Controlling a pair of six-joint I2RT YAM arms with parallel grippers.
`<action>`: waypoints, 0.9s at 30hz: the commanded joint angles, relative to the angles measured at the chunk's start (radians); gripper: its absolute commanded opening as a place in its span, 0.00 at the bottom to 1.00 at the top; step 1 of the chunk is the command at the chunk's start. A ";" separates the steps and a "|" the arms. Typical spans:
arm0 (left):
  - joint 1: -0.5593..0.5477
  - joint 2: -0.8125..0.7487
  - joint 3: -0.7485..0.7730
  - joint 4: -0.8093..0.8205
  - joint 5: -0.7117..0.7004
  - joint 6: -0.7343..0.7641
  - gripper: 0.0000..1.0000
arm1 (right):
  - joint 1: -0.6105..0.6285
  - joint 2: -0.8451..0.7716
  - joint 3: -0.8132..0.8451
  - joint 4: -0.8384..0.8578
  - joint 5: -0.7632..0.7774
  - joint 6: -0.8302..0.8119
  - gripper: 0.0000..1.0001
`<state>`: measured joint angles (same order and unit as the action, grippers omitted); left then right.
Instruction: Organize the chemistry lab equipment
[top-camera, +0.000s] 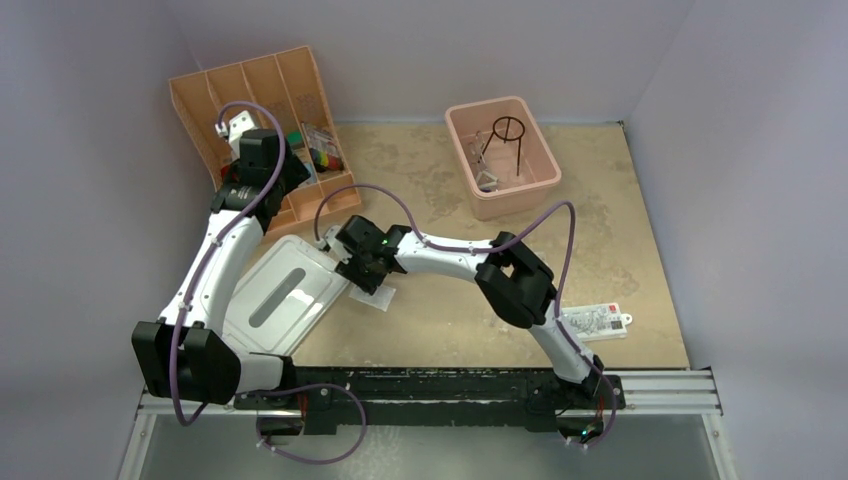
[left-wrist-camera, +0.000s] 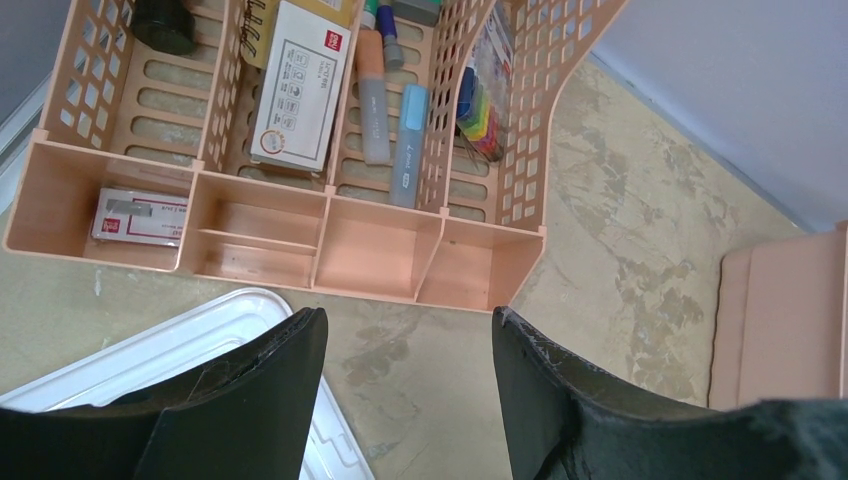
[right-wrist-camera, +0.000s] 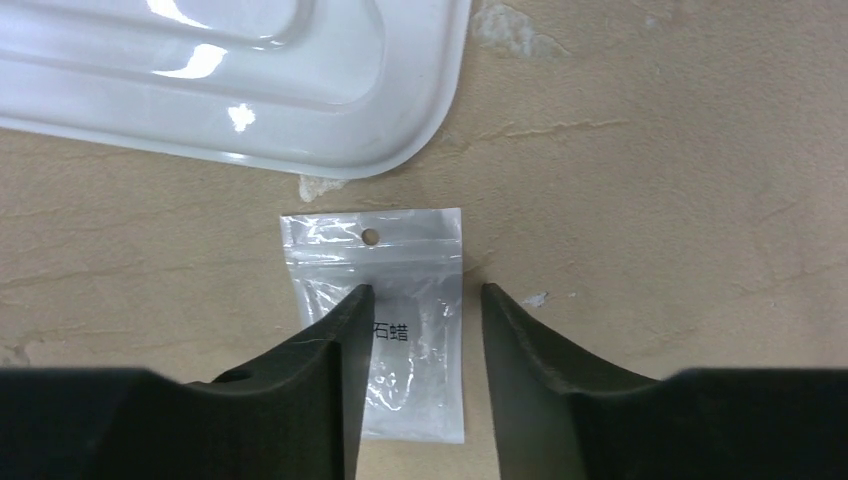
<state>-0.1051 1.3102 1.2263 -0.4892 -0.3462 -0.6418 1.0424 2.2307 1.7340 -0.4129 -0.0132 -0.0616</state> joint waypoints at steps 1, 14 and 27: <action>0.002 -0.014 0.034 0.030 0.019 0.013 0.61 | 0.000 0.003 -0.021 -0.047 0.069 0.045 0.41; 0.002 -0.002 -0.004 0.085 0.125 -0.036 0.61 | -0.092 -0.122 -0.132 0.045 0.088 0.150 0.00; -0.011 -0.002 -0.143 0.153 0.262 -0.141 0.61 | -0.201 -0.248 -0.201 0.066 0.084 0.104 0.47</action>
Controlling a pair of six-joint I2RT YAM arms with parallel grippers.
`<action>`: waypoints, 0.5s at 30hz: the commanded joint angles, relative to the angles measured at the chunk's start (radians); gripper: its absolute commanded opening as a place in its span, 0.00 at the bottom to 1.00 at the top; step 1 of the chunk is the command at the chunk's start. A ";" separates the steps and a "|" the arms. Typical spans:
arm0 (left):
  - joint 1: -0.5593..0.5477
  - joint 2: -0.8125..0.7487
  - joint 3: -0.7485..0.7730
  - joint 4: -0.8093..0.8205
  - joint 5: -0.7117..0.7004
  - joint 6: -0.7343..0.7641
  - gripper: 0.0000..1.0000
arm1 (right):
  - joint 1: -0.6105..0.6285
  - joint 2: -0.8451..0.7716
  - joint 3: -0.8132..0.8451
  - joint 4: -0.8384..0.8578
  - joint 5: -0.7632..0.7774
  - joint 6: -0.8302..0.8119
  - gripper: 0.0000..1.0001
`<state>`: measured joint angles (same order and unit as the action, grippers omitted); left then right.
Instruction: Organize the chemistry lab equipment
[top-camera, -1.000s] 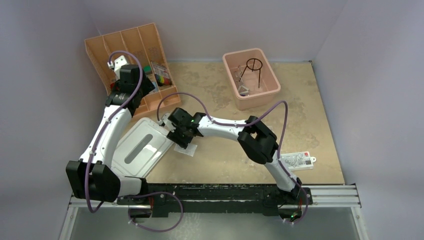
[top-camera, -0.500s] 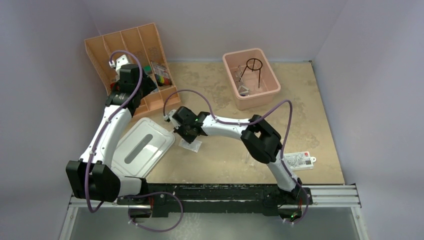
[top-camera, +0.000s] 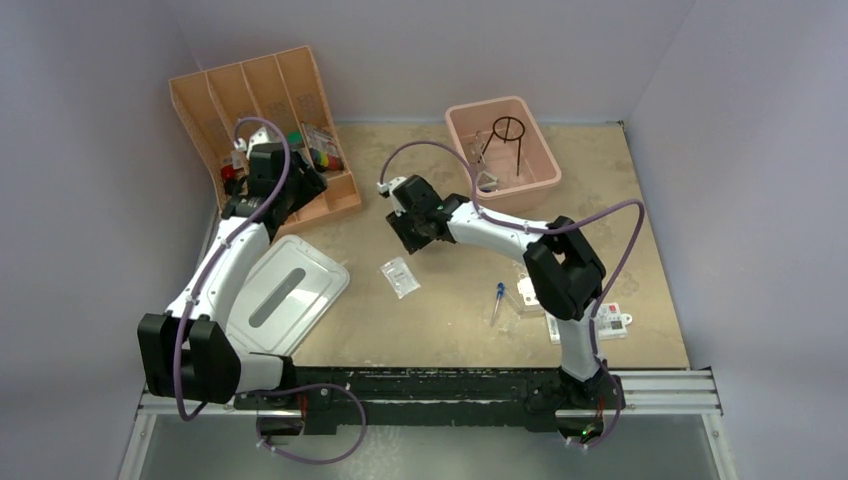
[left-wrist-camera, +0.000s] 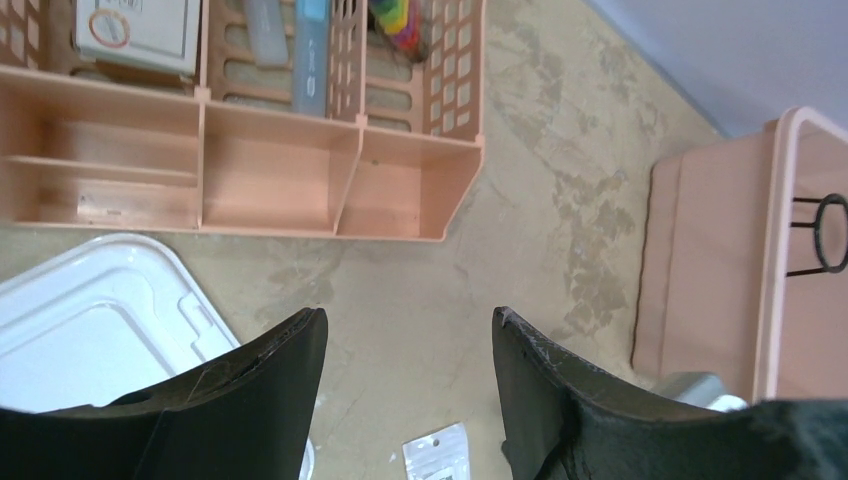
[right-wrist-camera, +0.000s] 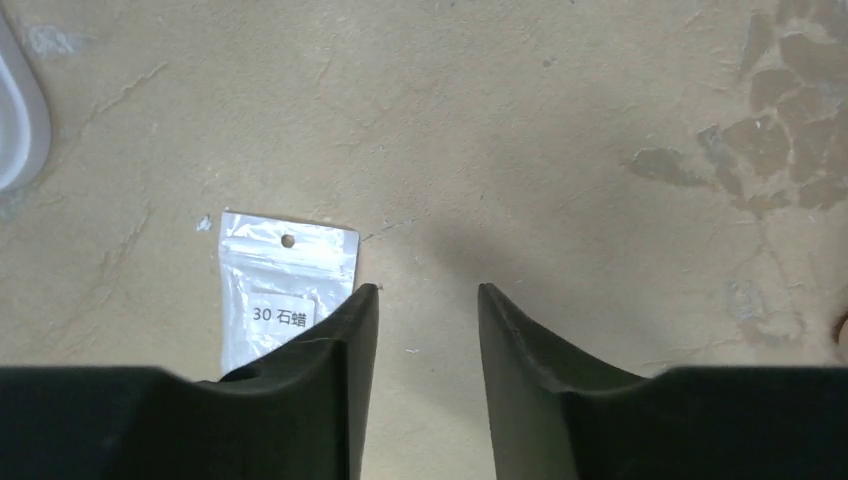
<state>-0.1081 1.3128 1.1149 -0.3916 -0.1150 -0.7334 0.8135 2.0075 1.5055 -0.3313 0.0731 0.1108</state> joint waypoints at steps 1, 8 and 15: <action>-0.008 -0.008 -0.036 0.052 0.017 -0.058 0.61 | 0.033 -0.026 0.024 -0.017 -0.024 -0.077 0.57; -0.008 -0.028 -0.073 -0.008 -0.006 -0.063 0.61 | 0.083 0.043 0.085 -0.055 -0.020 -0.014 0.74; -0.008 -0.088 -0.197 -0.027 0.028 -0.074 0.60 | 0.084 0.128 0.149 -0.125 0.002 0.035 0.72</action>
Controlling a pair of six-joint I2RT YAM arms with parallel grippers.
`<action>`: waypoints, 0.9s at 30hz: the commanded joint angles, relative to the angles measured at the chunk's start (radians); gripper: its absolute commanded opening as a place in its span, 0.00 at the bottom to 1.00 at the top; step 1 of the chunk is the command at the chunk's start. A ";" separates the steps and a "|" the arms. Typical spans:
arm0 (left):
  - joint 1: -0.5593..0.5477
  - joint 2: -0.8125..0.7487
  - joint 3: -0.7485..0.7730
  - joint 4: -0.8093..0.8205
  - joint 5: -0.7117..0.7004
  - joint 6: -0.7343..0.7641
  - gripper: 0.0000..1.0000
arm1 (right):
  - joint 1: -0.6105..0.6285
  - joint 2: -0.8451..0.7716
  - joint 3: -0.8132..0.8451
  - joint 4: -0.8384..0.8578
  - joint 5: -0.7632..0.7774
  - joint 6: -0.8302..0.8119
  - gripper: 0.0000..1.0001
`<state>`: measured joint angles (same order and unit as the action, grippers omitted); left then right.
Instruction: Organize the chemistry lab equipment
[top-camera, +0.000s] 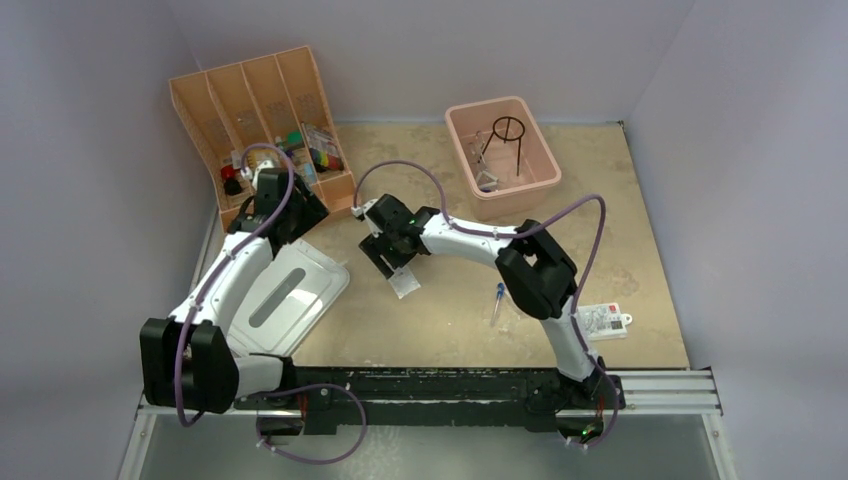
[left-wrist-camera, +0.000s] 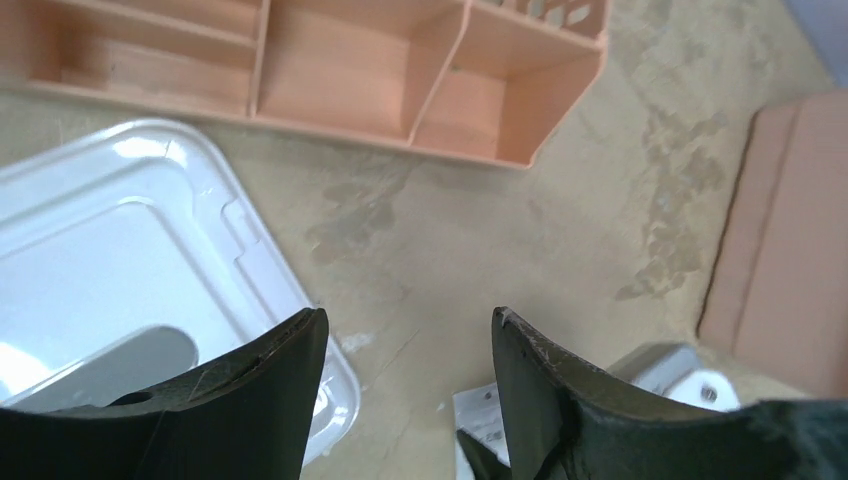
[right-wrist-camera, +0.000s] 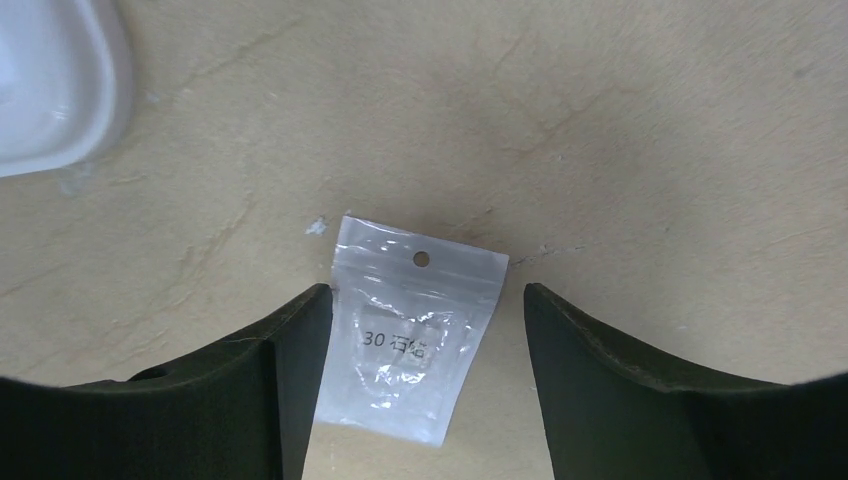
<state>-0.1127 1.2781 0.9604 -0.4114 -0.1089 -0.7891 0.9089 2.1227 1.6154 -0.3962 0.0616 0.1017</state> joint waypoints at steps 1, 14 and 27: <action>-0.004 -0.060 -0.056 -0.005 0.033 -0.021 0.60 | -0.011 0.018 0.040 -0.065 0.009 0.052 0.71; -0.059 -0.081 -0.264 0.132 0.232 -0.051 0.55 | -0.013 0.087 0.039 -0.153 0.017 0.200 0.25; -0.114 -0.014 -0.350 0.356 0.448 -0.050 0.54 | -0.132 -0.054 -0.008 -0.012 -0.047 0.277 0.00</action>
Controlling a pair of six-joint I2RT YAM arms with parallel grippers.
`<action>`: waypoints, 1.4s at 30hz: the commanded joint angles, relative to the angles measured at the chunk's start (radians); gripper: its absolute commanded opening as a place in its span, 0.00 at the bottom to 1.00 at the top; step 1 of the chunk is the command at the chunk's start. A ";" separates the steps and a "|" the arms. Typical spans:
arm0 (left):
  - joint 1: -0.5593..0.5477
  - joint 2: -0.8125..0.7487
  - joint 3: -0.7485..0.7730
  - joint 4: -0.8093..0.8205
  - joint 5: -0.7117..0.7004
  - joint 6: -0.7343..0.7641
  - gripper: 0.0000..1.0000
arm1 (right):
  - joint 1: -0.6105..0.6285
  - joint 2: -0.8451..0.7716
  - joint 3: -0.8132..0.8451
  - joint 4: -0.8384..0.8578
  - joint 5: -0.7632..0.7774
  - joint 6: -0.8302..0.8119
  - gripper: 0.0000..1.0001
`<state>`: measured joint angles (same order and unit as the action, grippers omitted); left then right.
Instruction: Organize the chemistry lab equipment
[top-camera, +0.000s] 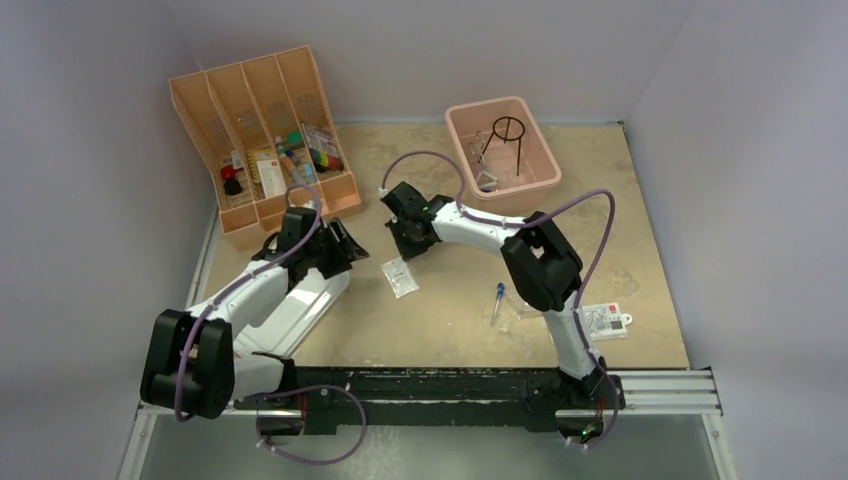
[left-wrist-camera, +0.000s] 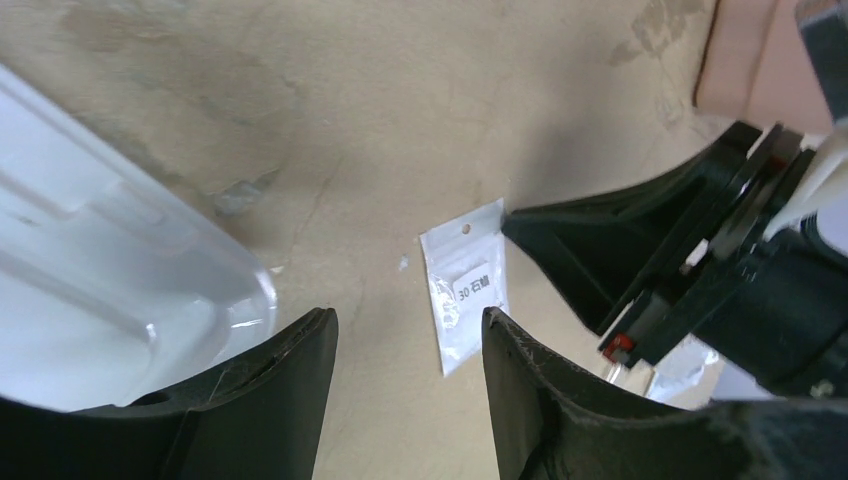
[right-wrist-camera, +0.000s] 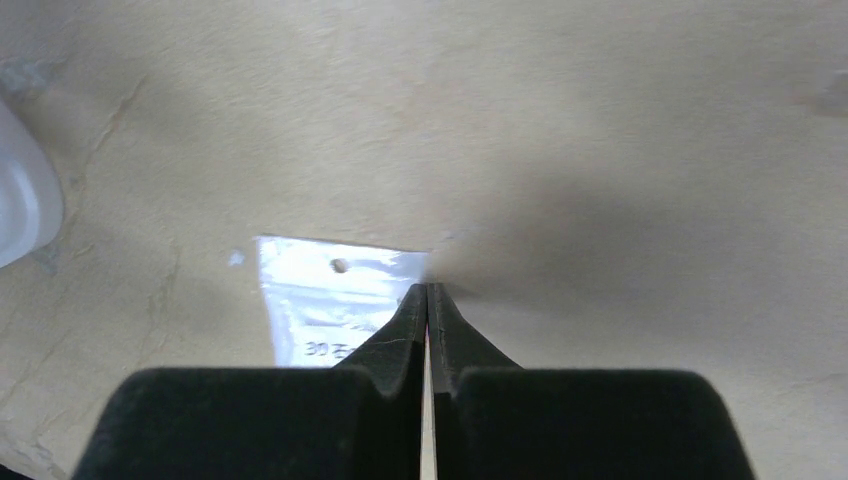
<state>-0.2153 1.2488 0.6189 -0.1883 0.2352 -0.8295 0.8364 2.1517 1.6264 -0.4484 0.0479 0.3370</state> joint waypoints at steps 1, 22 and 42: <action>-0.014 0.023 -0.006 0.135 0.108 -0.008 0.54 | -0.063 -0.085 -0.013 0.036 -0.036 0.029 0.00; -0.076 0.186 -0.062 0.223 0.165 -0.089 0.31 | -0.053 -0.056 -0.077 -0.007 -0.233 0.183 0.52; -0.112 0.394 -0.022 0.215 0.050 -0.104 0.10 | -0.061 -0.073 -0.215 0.239 -0.424 0.190 0.37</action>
<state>-0.3168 1.5898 0.6006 0.0898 0.4080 -0.9592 0.7670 2.0933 1.4540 -0.2504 -0.3073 0.5392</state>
